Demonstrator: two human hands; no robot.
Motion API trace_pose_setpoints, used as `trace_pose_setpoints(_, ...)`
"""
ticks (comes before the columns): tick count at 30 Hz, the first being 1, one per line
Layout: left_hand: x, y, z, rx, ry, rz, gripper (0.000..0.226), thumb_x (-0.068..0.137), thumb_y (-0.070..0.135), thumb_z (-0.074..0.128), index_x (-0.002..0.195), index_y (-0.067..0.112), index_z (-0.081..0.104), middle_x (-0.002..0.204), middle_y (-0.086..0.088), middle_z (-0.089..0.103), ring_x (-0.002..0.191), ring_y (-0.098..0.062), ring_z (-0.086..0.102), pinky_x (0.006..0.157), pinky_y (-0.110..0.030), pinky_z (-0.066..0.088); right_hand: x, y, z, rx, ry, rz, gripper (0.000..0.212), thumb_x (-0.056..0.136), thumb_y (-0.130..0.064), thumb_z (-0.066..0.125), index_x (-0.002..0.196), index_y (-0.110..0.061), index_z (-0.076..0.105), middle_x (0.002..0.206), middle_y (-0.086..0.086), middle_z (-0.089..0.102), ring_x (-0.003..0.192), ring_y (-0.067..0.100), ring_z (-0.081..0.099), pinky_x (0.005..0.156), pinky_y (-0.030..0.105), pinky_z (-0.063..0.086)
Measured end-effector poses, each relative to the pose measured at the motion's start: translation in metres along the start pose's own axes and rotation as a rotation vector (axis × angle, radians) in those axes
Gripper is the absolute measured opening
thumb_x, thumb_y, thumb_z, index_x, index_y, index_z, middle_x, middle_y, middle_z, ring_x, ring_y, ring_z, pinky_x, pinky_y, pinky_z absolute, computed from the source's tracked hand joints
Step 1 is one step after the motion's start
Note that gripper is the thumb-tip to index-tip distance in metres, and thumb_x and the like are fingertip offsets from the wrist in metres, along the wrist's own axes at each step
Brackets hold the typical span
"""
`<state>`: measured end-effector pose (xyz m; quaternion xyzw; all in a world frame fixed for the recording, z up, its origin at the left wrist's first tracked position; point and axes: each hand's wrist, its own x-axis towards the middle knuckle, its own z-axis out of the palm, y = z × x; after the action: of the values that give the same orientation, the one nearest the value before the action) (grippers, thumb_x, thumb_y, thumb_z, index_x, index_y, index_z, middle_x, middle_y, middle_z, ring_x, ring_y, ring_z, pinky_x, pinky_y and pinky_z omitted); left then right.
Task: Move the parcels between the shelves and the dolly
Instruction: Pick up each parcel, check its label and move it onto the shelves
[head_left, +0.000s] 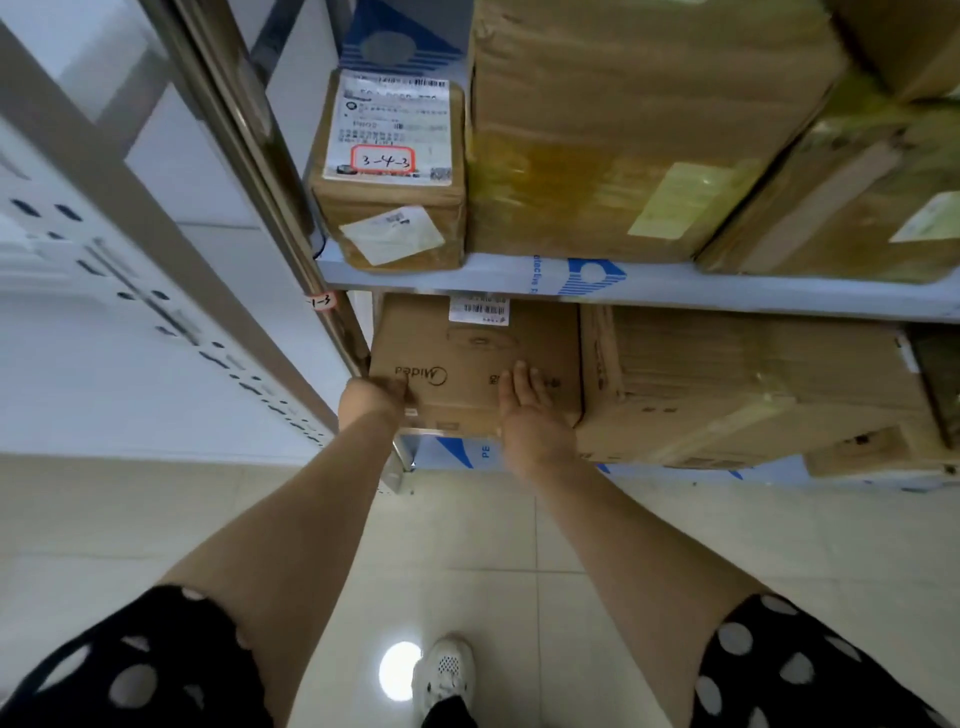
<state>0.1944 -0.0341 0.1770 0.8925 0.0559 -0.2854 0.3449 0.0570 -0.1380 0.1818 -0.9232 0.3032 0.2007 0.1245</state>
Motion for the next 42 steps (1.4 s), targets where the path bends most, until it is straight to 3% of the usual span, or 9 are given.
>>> trace_pose_setpoints(5,-0.02,-0.02,-0.001,0.026,-0.014,-0.055,0.046,0.094,0.034,0.054,0.124,0.0,0.052,0.116,-0.019,0.061,0.108,-0.034,0.057,0.087,-0.034,0.044,-0.028,-0.003,0.024,-0.002,0.014,-0.025,0.068,0.1,-0.007,0.034,0.15,-0.008,-0.012,0.157,0.009,-0.022,0.146,0.024,-0.016,0.115,0.031,-0.009)
trace_pose_setpoints(11,-0.038,-0.032,-0.002,-0.053,-0.012,-0.1,0.033,0.094,0.023,0.056,0.111,-0.006,0.057,0.112,-0.024,0.062,0.104,-0.039,0.058,0.088,-0.041,0.05,-0.04,-0.002,0.028,0.048,0.006,-0.017,0.064,0.102,-0.015,0.034,0.153,-0.014,-0.005,0.159,0.004,-0.017,0.147,0.022,-0.012,0.118,0.036,-0.003)
trace_pose_setpoints(17,-0.038,-0.021,-0.002,-0.142,-0.017,-0.093,0.014,0.095,0.016,0.053,0.1,0.003,0.059,0.096,-0.016,0.06,0.098,-0.033,0.059,0.085,-0.038,0.048,-0.052,-0.007,0.035,0.566,0.262,0.267,0.05,0.1,-0.027,0.044,0.145,-0.011,0.031,0.154,0.012,0.01,0.14,0.029,0.016,0.113,0.036,0.024)
trace_pose_setpoints(20,-0.033,-0.02,-0.001,-0.167,-0.015,-0.076,0.013,0.095,0.014,0.052,0.089,0.005,0.06,0.095,-0.012,0.059,0.091,-0.028,0.057,0.081,-0.032,0.046,-0.047,-0.005,0.036,0.885,0.424,0.526,0.058,0.097,-0.025,0.052,0.146,-0.004,0.028,0.153,0.013,0.018,0.138,0.031,0.022,0.112,0.037,0.025)
trace_pose_setpoints(22,-0.028,-0.019,0.0,-0.153,0.002,-0.045,0.016,0.095,0.015,0.053,0.1,0.003,0.062,0.102,-0.013,0.062,0.095,-0.028,0.057,0.08,-0.03,0.045,-0.04,-0.001,0.034,1.043,0.46,0.617,0.063,0.095,-0.023,0.055,0.147,-0.004,0.025,0.154,0.012,0.02,0.139,0.03,0.025,0.113,0.037,0.025)
trace_pose_setpoints(25,-0.023,-0.02,0.001,-0.124,0.02,-0.025,0.026,0.094,0.014,0.052,0.117,0.002,0.059,0.111,-0.013,0.063,0.1,-0.03,0.058,0.08,-0.03,0.045,-0.039,0.005,0.033,1.253,0.475,0.67,0.055,0.094,-0.011,0.054,0.144,-0.009,0.03,0.143,0.009,0.04,0.129,0.026,0.043,0.097,0.025,0.036)
trace_pose_setpoints(29,-0.029,-0.026,-0.003,-0.046,0.044,-0.048,0.028,0.093,0.018,0.05,0.114,0.003,0.062,0.112,-0.016,0.064,0.098,-0.032,0.058,0.082,-0.033,0.046,-0.054,0.012,0.038,1.276,0.527,0.762,0.032,0.088,-0.004,0.044,0.118,-0.014,0.049,0.104,0.007,0.06,0.096,0.027,0.057,0.065,0.025,0.042)
trace_pose_setpoints(34,-0.045,-0.047,-0.011,0.119,0.017,-0.039,0.045,0.09,0.047,0.054,0.118,0.012,0.061,0.117,-0.011,0.063,0.109,-0.032,0.058,0.091,-0.034,0.044,-0.07,0.012,0.059,0.854,0.307,0.777,0.042,0.099,-0.036,0.039,0.122,-0.007,0.058,0.12,0.019,0.058,0.112,0.034,0.05,0.095,0.038,0.038)
trace_pose_setpoints(42,-0.033,-0.028,-0.015,0.146,-0.006,0.189,0.048,0.083,0.024,0.064,0.125,0.01,0.046,0.123,-0.011,0.058,0.113,-0.033,0.055,0.093,-0.038,0.045,-0.046,0.028,0.035,1.098,0.175,0.511,0.07,0.089,-0.05,0.057,0.146,-0.016,0.033,0.141,0.004,0.048,0.13,0.028,0.045,0.108,0.04,0.038)
